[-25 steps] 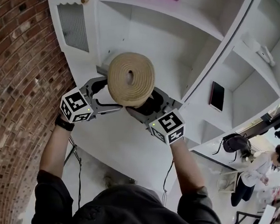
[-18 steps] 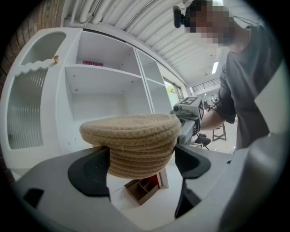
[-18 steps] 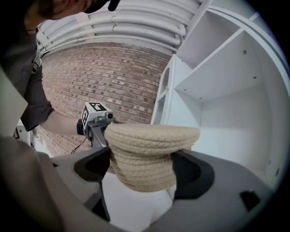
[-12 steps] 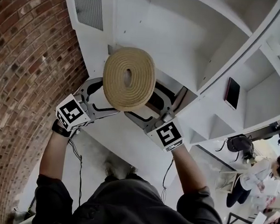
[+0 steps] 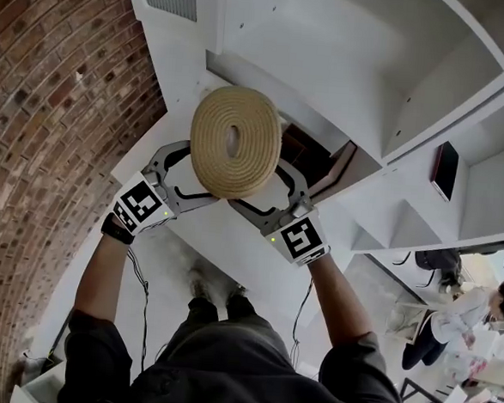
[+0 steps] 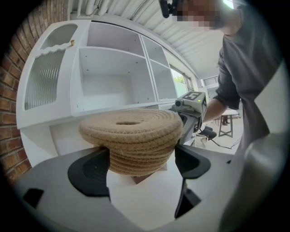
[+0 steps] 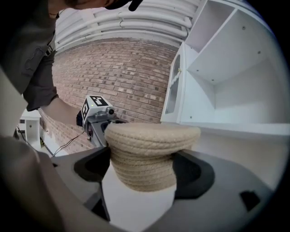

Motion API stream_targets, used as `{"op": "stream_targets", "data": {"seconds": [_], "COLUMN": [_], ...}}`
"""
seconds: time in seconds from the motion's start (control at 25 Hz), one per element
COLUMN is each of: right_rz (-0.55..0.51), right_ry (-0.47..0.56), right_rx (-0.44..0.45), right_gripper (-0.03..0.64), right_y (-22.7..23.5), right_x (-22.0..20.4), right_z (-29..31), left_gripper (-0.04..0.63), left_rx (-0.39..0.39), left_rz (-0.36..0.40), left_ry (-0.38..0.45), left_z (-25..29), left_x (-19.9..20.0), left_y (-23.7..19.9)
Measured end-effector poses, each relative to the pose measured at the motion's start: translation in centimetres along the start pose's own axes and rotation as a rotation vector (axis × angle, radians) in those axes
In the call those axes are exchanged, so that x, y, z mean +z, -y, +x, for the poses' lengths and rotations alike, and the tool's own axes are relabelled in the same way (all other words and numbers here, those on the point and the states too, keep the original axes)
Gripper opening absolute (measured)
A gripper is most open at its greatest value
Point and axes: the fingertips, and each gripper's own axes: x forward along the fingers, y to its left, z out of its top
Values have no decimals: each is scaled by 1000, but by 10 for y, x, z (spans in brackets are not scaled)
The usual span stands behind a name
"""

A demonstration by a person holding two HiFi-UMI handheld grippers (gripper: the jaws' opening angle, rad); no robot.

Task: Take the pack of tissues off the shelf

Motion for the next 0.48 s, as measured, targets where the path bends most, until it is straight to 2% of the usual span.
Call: {"op": "stream_targets", "data": {"seconds": [0.48], "right_rz": [70], "right_ry": [-54], "right_rx": [71], "right_gripper": [434], "right_y": [1], "right_x": [-105], "right_z": [44], "left_gripper": [436], "left_rx": [16], "left_rz": [-88], "left_ry": [-94], "left_z": [45], "left_x": [-104], "left_y": [-10]}}
